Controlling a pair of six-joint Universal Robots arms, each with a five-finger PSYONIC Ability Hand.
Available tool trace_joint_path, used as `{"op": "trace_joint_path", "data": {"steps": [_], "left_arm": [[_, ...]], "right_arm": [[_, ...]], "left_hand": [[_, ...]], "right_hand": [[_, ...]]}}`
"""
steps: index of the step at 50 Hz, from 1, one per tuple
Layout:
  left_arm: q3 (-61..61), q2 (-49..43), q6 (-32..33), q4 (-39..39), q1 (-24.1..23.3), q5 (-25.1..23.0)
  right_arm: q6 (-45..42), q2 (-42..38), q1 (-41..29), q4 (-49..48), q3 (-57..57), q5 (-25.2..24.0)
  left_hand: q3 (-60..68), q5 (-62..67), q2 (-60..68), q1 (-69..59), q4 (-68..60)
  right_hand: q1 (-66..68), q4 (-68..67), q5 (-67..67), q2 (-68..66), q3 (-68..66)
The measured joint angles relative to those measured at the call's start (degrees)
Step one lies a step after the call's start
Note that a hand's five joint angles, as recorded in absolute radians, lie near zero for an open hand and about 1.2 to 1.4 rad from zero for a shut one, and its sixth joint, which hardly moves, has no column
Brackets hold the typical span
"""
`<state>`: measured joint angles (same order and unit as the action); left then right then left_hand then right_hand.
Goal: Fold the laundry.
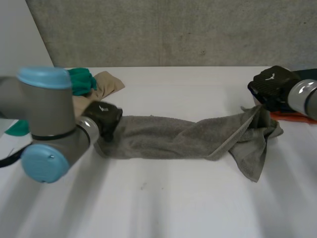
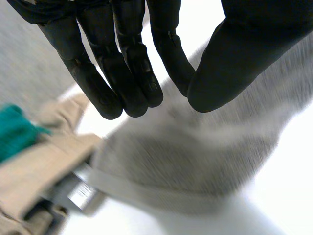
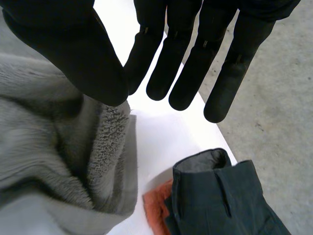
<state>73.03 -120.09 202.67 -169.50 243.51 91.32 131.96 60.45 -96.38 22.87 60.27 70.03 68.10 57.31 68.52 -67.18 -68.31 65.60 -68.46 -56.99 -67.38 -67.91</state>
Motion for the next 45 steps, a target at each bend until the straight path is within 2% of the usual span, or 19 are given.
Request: {"op": "trace_joint_path", "data": {"steps": [9, 12, 14, 16, 17, 18, 19, 20, 26, 36, 44, 45], "left_arm": [[-0.07, 17.92, -6.72, -0.47, 0.17, -1.39], [-1.64, 19.14, -8.03, -0.54, 0.3, -2.21], [-3.31, 17.29, -8.46, -0.06, 0.51, -2.84], [-4.58, 14.61, -8.57, 0.97, 0.69, -3.3], [-4.58, 14.61, -8.57, 0.97, 0.69, -3.3], [-5.23, 11.62, -8.51, 2.47, 0.79, -3.69], [-5.34, 9.97, -8.43, 3.4, 0.8, -3.9], [-5.22, 7.93, -8.32, 4.58, 0.78, -4.15], [-1.59, 0.78, -7.58, 6.36, 0.2, -5.34], [3.16, -5.56, -1.23, -1.96, 0.04, -3.48], [2.87, -8.72, 4.94, -5.44, -0.13, -1.45], [2.77, -9.12, 5.48, -5.54, -0.37, -1.32]], "right_arm": [[0.87, 12.32, 4.57, 8.3, 4.78, -1.91], [0.99, 14.07, 5.85, 9.25, 5.73, -2.95], [1.33, 14.2, 6.12, 9.38, 6.4, -3.48], [1.72, 13.63, 5.94, 9.2, 7.01, -3.74], [1.72, 13.63, 5.94, 9.2, 7.01, -3.74], [2.17, 12.47, 5.44, 8.72, 7.55, -3.68], [2.42, 11.75, 5.08, 8.37, 7.8, -3.55], [2.7, 10.9, 4.67, 7.92, 8.02, -3.31], [4.83, 6.75, 2.52, 4.45, 8.58, -0.87], [9.09, 4.27, 1.26, -1.03, 8.57, 2.76], [9.69, 4.34, 1.67, -1.78, 10.02, 2.84], [9.71, 4.41, 1.81, -1.81, 10.35, 2.78]], "left_hand": [[0.0, 0.0, 0.0, 0.0, 0.0], [0.0, 0.0, 0.01, 0.0, 0.0], [-0.71, -0.22, -0.95, 0.2, 0.9], [-7.9, -7.09, -9.29, 8.08, 8.19], [-7.9, -7.09, -9.29, 8.08, 8.19], [-21.1, -20.2, -22.57, 23.31, 21.47], [-27.86, -27.12, -28.95, 30.01, 28.39], [-30.18, -29.65, -31.05, 31.48, 30.81], [-31.44, -31.19, -32.01, 31.34, 32.04], [-31.06, -30.12, -31.36, 30.18, 31.49], [-25.42, -24.66, -25.81, 24.22, 25.52], [-20.53, -19.85, -21.03, 18.39, 20.71]], "right_hand": [[0.0, -0.18, 0.0, 0.0, 0.0], [0.0, -0.18, 0.09, 0.0, 0.0], [0.0, -0.19, 0.0, 0.0, 0.0], [0.0, -0.19, 0.0, 0.0, 0.0], [0.0, -0.19, 0.0, 0.0, 0.0], [0.0, -0.19, 0.0, 0.0, 0.0], [0.0, -0.19, 0.0, 0.0, 0.0], [0.0, -0.19, 0.09, 0.0, 0.0], [0.0, -0.19, 0.0, 0.0, 0.0], [0.0, -0.19, 0.0, 0.0, 0.0], [0.0, -0.19, 0.0, 0.0, 0.0], [0.0, -0.18, 0.0, 0.0, 0.0]]}}
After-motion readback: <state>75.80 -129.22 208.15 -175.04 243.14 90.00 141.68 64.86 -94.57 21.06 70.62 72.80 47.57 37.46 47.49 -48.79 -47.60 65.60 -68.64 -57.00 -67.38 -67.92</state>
